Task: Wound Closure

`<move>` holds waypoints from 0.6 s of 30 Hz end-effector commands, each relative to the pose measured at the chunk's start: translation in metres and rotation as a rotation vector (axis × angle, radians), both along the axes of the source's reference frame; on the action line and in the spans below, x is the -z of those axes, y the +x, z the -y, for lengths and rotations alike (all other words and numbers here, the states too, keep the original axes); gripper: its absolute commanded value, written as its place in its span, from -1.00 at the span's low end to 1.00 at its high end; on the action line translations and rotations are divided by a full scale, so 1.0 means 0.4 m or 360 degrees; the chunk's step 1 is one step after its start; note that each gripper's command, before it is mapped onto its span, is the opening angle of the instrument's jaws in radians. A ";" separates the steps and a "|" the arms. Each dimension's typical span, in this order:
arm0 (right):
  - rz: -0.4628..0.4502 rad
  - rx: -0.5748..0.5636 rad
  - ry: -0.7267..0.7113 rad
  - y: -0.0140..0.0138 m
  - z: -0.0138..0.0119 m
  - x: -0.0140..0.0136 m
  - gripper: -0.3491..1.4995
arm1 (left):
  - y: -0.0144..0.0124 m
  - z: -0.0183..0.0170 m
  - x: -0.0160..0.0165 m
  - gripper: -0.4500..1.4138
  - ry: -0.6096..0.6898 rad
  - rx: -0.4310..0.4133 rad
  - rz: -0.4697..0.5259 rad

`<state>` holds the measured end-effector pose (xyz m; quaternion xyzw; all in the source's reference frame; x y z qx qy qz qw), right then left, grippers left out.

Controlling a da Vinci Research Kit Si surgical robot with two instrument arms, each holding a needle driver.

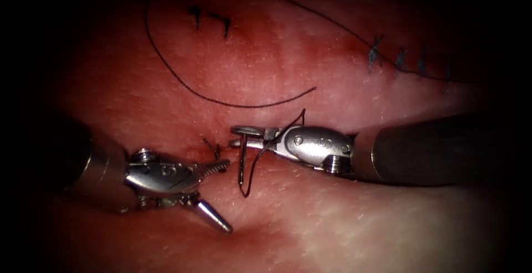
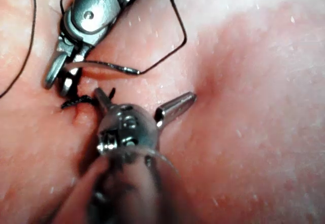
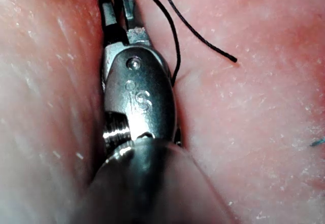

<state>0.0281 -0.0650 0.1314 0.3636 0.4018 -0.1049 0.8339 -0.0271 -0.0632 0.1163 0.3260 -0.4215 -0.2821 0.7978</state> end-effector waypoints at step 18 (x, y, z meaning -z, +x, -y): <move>-0.0411 -0.0691 -0.0541 0.0012 -0.0390 0.0383 0.71 | -0.0019 0.0016 0.0018 0.57 -0.0026 -0.0002 0.0021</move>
